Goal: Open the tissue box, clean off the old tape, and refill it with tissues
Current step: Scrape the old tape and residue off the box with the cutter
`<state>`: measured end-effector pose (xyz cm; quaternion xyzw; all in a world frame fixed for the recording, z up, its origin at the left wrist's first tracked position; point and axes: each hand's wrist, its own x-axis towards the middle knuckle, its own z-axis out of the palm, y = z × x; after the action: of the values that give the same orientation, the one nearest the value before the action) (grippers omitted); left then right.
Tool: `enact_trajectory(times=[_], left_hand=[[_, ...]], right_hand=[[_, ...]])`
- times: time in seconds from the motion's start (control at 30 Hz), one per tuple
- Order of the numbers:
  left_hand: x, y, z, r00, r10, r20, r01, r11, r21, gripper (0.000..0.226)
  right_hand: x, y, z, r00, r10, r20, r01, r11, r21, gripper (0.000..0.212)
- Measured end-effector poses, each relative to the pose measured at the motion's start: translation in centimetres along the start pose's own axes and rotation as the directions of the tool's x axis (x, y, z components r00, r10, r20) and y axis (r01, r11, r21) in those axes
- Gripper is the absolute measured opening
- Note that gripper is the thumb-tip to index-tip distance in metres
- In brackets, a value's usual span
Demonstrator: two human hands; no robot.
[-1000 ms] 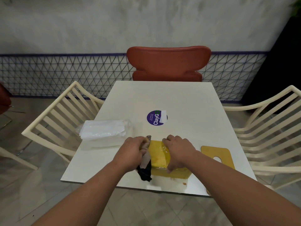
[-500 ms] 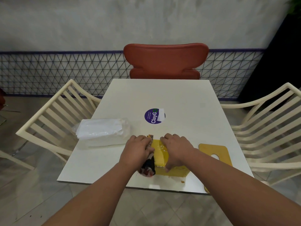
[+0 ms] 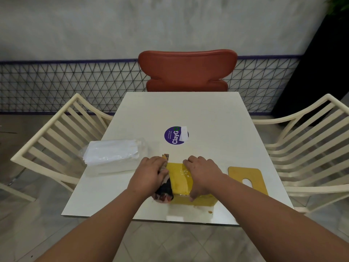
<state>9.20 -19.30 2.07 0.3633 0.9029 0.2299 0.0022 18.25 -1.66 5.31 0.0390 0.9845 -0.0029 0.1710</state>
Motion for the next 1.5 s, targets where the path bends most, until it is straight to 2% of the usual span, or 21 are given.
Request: enact_trajectory(times=[0.1,0.27,0.53,0.77,0.83,0.97,1.1,1.2,1.3,1.5], left_hand=[[1.4,1.0,0.6,0.998,-0.064,-0.028,0.064,0.998,-0.001,0.033],[1.3,2.4,2.0,0.997,0.081,-0.014,-0.081,0.997,0.011,0.024],[2.3,-0.9,-0.4,0.991,-0.081,-0.107,0.084,0.996,0.027,0.026],[-2.4,2.4,1.0,0.997,0.072,0.011,-0.071,0.995,-0.074,0.027],[-3.5,1.9,0.9,0.999,0.046,-0.009,-0.047,0.996,-0.072,0.029],[-4.1,1.4,0.1,0.994,-0.105,-0.013,0.104,0.991,-0.089,0.024],[-3.6,2.1,-0.4,0.990,-0.131,0.041,0.133,0.991,-0.028,0.030],[-2.3,2.0,-1.5,0.994,-0.088,0.058,0.088,0.996,0.007,0.047],[0.1,2.0,-2.5,0.998,-0.001,0.057,-0.002,0.999,0.041,0.051],[3.4,4.7,-0.8,0.952,0.184,0.244,-0.208,0.975,0.075,0.048]], right_hand=[[0.0,0.0,0.0,1.000,-0.001,0.005,0.001,1.000,-0.004,0.117],[0.0,-0.2,0.2,1.000,0.003,-0.005,-0.003,1.000,-0.004,0.112],[-0.2,0.1,0.0,1.000,-0.007,0.003,0.007,1.000,0.001,0.116],[-0.1,-0.1,0.1,1.000,-0.002,-0.012,0.002,1.000,0.012,0.113],[-0.3,0.0,0.2,1.000,0.004,-0.017,-0.004,1.000,0.027,0.115],[-1.3,0.7,0.4,0.999,0.037,-0.035,-0.033,0.994,0.099,0.122],[-2.6,1.6,0.8,0.994,0.095,-0.056,-0.089,0.992,0.088,0.125],[-3.1,2.1,1.1,0.991,0.122,-0.055,-0.112,0.980,0.164,0.118],[-3.2,2.2,1.2,0.991,0.117,-0.061,-0.102,0.972,0.210,0.115],[-3.0,2.4,1.2,0.988,0.141,-0.061,-0.122,0.961,0.247,0.114]])
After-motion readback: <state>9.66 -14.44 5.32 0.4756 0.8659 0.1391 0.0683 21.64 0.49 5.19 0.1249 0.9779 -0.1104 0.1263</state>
